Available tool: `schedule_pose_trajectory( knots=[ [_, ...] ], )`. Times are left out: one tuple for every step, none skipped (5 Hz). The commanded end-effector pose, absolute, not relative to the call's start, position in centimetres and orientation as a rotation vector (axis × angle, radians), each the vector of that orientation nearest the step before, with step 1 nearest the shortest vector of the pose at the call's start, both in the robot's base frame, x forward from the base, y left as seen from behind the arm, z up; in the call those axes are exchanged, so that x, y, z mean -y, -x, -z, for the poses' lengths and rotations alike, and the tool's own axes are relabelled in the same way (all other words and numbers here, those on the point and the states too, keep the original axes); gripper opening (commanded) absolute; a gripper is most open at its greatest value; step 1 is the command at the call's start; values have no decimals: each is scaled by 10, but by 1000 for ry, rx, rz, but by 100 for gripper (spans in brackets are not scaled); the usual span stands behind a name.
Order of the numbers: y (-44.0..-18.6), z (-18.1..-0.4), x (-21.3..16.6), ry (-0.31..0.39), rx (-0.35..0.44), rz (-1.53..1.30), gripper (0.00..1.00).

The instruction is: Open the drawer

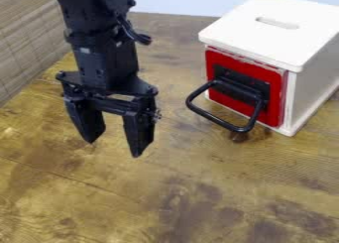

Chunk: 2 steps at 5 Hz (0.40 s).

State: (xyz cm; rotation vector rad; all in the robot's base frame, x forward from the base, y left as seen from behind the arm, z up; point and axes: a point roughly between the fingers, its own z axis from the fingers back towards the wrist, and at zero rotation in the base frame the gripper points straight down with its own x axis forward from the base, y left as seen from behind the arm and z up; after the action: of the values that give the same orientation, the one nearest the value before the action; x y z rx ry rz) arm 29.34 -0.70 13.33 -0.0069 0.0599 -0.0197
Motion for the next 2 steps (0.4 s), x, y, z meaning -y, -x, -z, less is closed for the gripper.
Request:
schedule_pose_trajectory(
  knots=[
    [-292,-124,7,8,-73,27,100],
    [-302,-133,22,26,-58,-164,100]
  ],
)
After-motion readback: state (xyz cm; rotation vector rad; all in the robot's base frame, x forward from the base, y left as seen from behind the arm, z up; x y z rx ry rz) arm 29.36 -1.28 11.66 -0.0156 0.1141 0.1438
